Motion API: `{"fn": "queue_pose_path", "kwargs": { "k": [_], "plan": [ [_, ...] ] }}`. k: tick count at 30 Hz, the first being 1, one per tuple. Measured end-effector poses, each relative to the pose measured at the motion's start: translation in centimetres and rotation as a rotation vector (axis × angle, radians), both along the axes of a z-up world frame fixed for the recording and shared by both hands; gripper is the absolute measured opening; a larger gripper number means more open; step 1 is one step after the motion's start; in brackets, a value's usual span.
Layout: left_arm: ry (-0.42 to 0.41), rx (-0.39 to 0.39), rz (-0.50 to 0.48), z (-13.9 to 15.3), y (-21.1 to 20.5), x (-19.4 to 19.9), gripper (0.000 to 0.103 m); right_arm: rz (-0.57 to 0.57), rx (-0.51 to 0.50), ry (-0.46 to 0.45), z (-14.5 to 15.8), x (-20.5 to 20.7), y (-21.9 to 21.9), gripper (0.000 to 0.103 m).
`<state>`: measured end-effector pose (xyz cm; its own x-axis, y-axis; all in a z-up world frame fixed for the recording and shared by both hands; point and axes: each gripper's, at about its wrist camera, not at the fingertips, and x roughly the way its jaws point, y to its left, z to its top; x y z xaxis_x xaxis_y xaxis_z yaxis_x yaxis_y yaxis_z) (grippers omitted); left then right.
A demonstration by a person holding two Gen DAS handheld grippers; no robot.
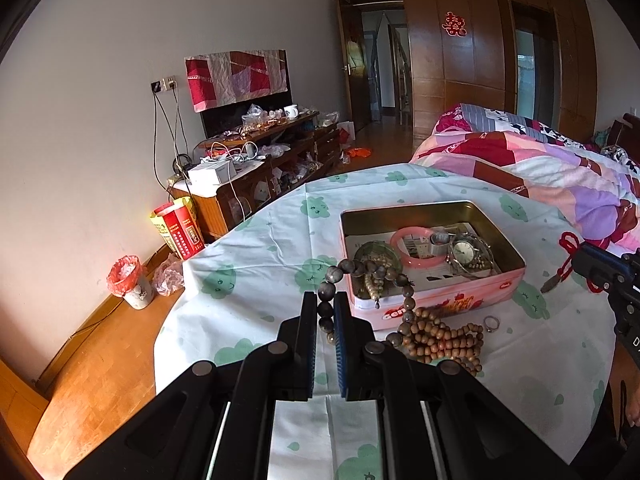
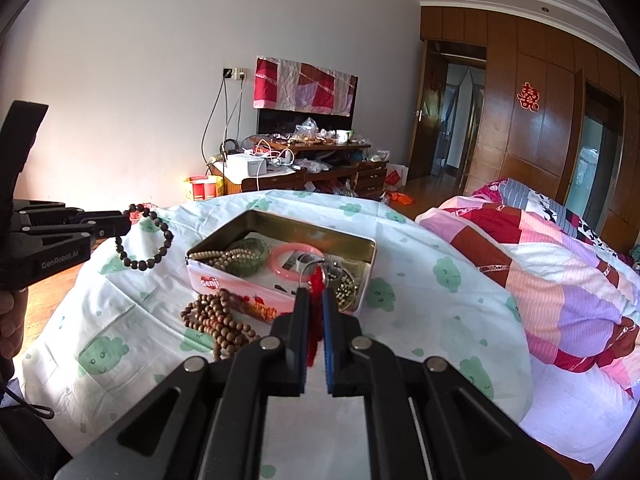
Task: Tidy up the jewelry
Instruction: 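Carry the bead bracelet and red cord over the tin and lower them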
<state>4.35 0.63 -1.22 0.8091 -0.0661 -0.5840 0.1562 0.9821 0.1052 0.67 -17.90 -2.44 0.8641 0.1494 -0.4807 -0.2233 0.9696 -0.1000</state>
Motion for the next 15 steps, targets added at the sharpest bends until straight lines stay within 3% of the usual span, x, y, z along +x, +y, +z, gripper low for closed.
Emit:
{"fn": "queue_pose_path", "kwargs": {
  "k": [15],
  "plan": [
    [-0.029, 0.042, -0.029, 1.3, -2.0, 1.9, 0.007, 0.009, 0.006, -0.023, 1.4, 2.4, 0.1, 0.008]
  ]
}}
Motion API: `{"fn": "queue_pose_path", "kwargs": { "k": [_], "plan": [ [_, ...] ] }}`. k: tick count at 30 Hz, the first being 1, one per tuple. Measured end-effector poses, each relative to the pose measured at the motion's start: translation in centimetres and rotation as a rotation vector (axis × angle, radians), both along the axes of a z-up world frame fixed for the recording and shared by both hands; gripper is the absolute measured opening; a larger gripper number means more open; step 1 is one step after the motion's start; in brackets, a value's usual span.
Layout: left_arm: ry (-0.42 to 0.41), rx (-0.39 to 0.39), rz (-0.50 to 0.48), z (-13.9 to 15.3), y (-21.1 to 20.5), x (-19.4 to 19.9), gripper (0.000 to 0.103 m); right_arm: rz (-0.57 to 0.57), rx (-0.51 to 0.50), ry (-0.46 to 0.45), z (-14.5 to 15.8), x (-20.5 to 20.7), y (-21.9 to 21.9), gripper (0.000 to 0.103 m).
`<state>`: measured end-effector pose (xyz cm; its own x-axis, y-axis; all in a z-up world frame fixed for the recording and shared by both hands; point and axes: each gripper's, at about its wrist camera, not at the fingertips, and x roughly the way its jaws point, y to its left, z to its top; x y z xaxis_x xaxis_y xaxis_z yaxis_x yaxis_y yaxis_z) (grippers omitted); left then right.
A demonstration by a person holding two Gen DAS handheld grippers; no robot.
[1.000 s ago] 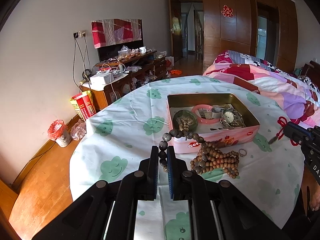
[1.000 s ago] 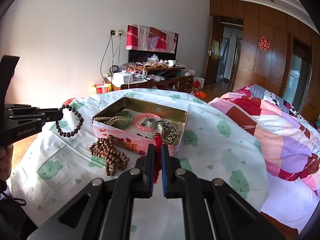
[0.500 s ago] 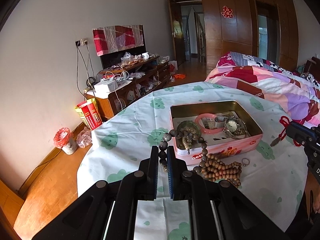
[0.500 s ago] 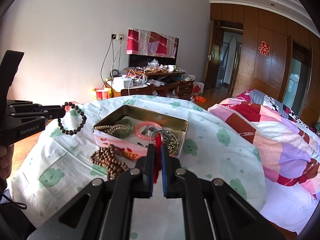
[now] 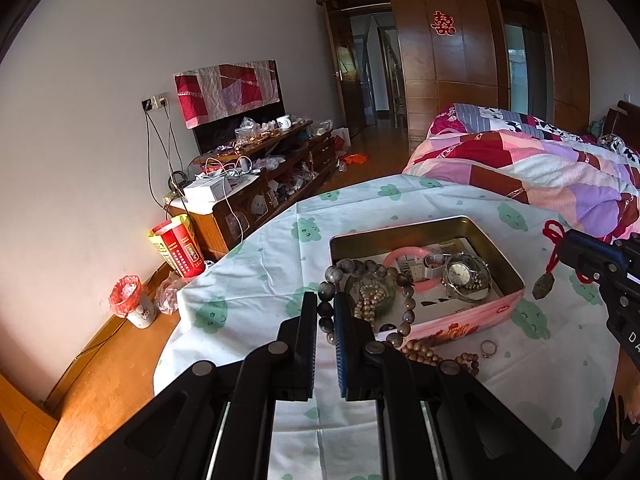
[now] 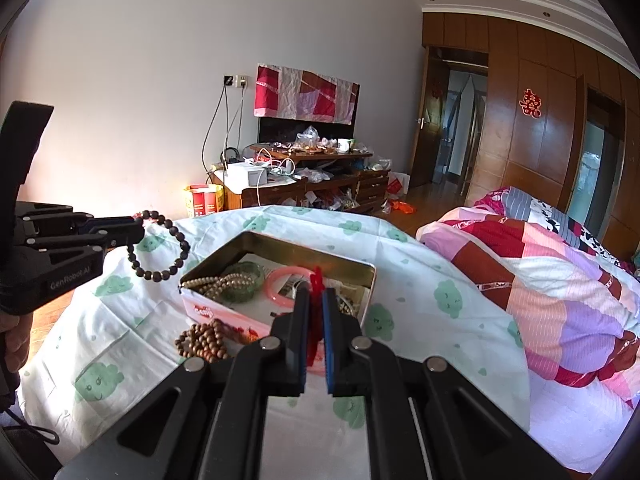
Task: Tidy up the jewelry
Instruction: 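Carry the bead bracelet and red cord over the tin and lower them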
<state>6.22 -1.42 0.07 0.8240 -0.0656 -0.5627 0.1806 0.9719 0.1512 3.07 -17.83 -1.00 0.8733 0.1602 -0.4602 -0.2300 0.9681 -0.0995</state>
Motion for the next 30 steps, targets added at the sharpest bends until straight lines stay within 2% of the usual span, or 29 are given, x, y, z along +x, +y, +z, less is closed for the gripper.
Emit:
{"fn": "queue_pose_path", "kwargs": {
  "k": [21, 30],
  "plan": [
    [0.011, 0.039, 0.0, -0.3, -1.6, 3.9, 0.007, 0.008, -0.005, 0.034, 0.2, 3.9, 0.4, 0.008],
    [0.033, 0.043, 0.018, -1.2, -2.0, 5.9, 0.007, 0.003, -0.014, 0.056, -0.5, 5.7, 1.0, 0.008]
  ]
}}
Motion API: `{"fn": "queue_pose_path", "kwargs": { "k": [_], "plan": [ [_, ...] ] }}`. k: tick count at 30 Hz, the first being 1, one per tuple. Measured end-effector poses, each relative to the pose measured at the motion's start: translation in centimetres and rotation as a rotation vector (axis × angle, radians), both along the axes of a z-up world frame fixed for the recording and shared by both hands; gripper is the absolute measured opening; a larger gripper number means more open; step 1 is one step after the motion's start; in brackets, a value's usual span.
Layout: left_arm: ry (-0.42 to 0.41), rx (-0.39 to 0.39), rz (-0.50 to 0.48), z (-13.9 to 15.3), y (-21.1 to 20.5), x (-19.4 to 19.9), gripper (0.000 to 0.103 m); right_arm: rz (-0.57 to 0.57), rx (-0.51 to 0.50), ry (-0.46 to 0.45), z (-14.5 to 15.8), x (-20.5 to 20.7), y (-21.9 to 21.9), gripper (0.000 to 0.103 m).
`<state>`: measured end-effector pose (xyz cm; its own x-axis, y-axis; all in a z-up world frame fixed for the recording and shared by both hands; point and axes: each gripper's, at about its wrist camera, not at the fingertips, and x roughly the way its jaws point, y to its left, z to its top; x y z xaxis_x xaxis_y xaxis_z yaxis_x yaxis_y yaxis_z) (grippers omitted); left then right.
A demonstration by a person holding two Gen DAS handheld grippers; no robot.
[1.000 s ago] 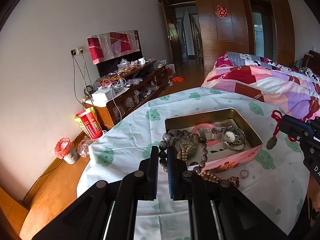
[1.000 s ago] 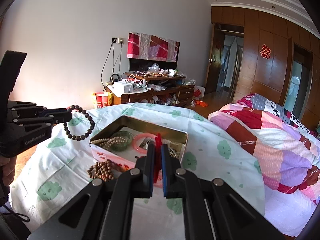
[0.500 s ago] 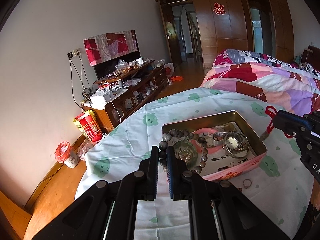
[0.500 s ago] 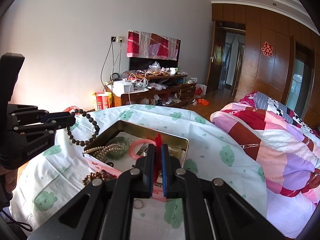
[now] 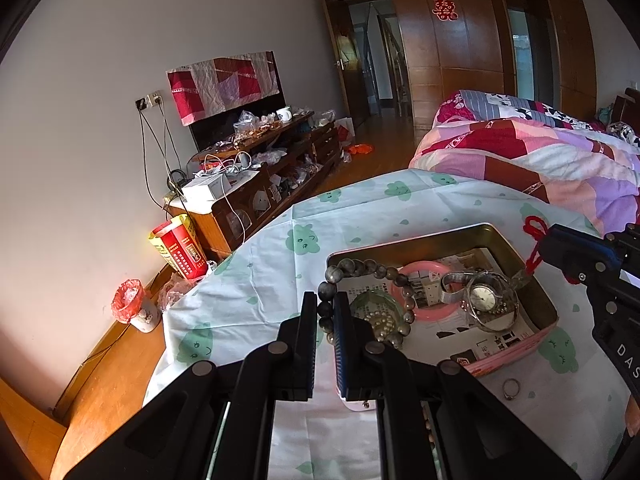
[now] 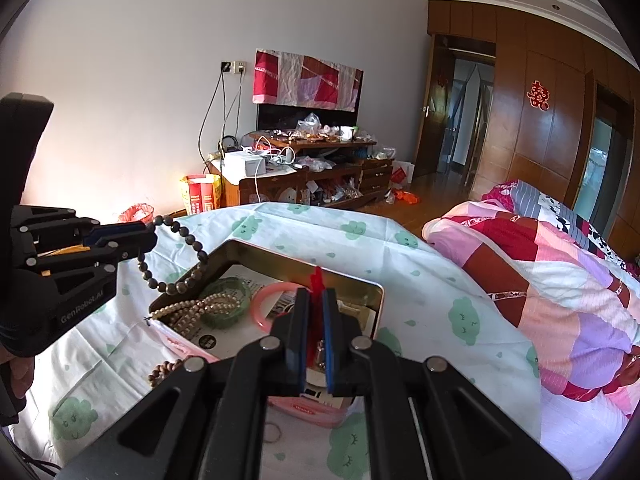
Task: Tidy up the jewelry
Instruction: 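Carry the bead bracelet and red cord over the tin and lower them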
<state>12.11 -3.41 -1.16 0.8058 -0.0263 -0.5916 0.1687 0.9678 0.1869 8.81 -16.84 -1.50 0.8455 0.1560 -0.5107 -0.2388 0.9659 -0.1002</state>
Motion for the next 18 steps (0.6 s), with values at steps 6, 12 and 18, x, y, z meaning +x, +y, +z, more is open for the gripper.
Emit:
{"fn": "queue_pose_path", "kwargs": {
  "k": [6, 12, 18],
  "plan": [
    [0.01, 0.009, 0.002, -0.4, -0.3, 1.0, 0.007, -0.004, -0.007, 0.018, -0.5, 1.4, 0.4, 0.008],
    [0.008, 0.019, 0.003, -0.6, -0.7, 1.5, 0.007, -0.009, -0.016, 0.034, -0.9, 2.6, 0.9, 0.008],
    [0.016, 0.031, 0.007, -1.2, -0.7, 2.7, 0.007, -0.014, -0.027, 0.056, -1.4, 3.7, 1.3, 0.008]
  ]
}}
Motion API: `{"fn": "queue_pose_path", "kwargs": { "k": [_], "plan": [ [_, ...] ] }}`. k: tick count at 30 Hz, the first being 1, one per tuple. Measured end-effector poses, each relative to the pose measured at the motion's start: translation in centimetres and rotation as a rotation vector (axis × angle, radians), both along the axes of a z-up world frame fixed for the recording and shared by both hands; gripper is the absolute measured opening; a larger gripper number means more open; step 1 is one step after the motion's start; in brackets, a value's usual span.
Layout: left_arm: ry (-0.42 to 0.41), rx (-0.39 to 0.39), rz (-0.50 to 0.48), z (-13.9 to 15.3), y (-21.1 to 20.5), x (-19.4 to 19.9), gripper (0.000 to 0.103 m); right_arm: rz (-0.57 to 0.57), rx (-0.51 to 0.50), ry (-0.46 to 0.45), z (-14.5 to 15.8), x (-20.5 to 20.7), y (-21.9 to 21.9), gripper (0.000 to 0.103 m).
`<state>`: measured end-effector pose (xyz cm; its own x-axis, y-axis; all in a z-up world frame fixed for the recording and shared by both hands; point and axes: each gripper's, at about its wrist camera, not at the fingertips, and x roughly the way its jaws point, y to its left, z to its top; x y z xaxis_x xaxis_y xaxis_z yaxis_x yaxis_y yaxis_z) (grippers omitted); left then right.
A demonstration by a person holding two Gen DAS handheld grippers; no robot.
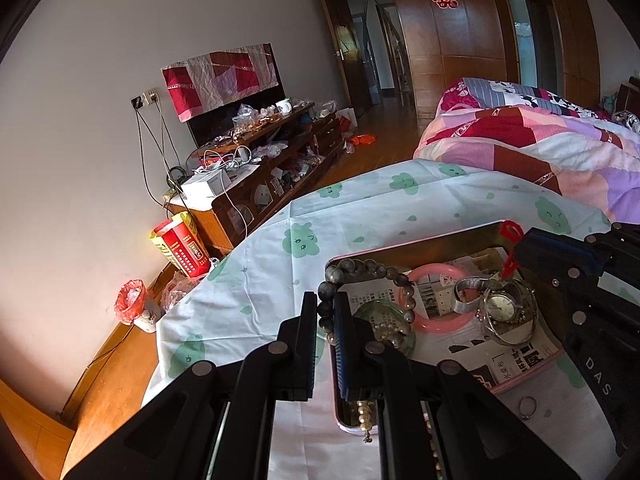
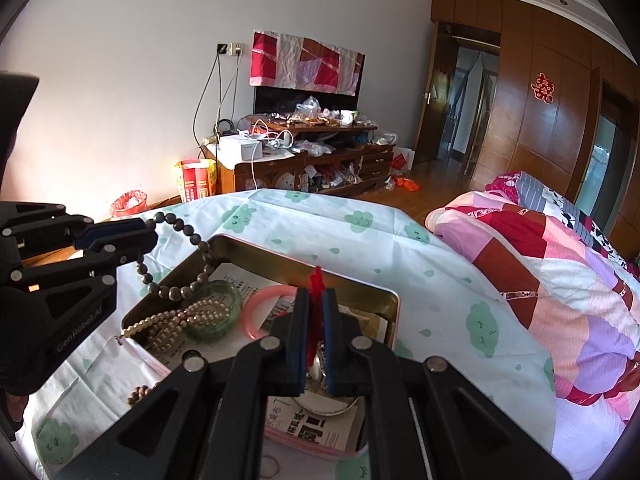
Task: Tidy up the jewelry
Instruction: 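Carry the bead bracelet and red cord over the tin and lower them, then open both grippers to release the bracelet and red cord into the tin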
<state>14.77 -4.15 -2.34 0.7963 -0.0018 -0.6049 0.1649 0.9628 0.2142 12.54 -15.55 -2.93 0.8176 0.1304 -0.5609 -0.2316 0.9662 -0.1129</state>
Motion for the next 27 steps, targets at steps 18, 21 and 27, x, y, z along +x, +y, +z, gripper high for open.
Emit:
{"fn": "queue_pose_path", "kwargs": {
  "k": [18, 21, 27],
  "plan": [
    [0.045, 0.02, 0.001, -1.5, -0.7, 1.1, 0.007, -0.003, -0.016, 0.036, -1.6, 0.8, 0.1, 0.008],
    [0.048, 0.018, 0.0, -1.7, -0.7, 1.3, 0.008, -0.003, -0.018, 0.038, -1.7, 0.8, 0.1, 0.008],
    [0.05, 0.023, 0.003, -1.9, -0.8, 1.5, 0.008, -0.005, -0.026, 0.042, -1.8, 1.2, 0.0, 0.008]
  ]
}}
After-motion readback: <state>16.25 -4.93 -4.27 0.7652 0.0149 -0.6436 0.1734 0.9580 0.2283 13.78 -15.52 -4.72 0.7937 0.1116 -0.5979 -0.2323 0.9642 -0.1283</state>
